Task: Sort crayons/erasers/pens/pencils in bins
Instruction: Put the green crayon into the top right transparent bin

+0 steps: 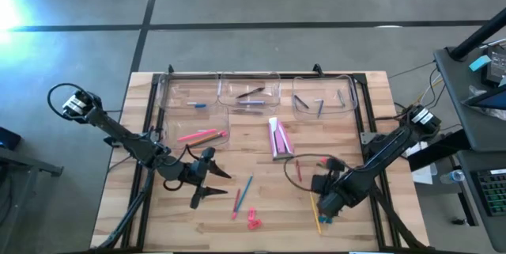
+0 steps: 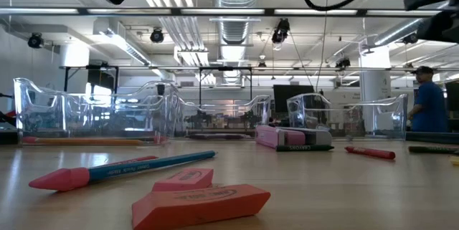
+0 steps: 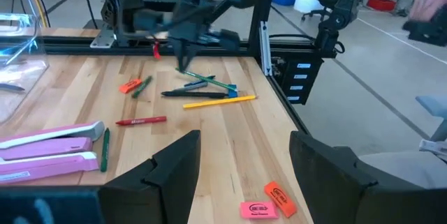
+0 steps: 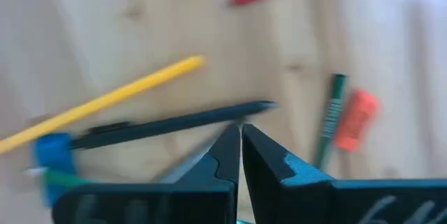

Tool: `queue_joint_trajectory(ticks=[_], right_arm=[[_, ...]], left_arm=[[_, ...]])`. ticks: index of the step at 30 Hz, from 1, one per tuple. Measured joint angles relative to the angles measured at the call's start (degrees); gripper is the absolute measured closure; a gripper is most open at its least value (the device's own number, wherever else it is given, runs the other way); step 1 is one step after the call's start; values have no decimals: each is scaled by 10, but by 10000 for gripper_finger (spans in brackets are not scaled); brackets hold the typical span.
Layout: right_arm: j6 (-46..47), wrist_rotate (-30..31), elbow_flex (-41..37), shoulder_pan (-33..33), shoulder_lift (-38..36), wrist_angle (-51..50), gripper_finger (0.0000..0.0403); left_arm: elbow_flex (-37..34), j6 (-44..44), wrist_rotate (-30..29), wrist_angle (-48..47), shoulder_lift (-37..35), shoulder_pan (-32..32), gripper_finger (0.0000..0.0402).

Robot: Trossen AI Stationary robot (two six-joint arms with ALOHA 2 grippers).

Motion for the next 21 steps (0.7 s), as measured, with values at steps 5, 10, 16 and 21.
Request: queue_joint_trajectory(ticks=[5, 10, 16, 21], right_arm=[[30, 7, -22, -32, -17, -47, 372], [24, 6, -50, -81, -23, -44, 318], [19, -11, -82, -120, -24, -42, 271], [26, -38, -115, -124, -45, -6, 258]], left_arm=[[0, 6, -5, 0, -1, 4, 196], [0, 17, -7, 0, -2, 8, 196], [0, 28, -10, 0, -3, 9, 196], [0, 28, -10, 0, -3, 9, 196]])
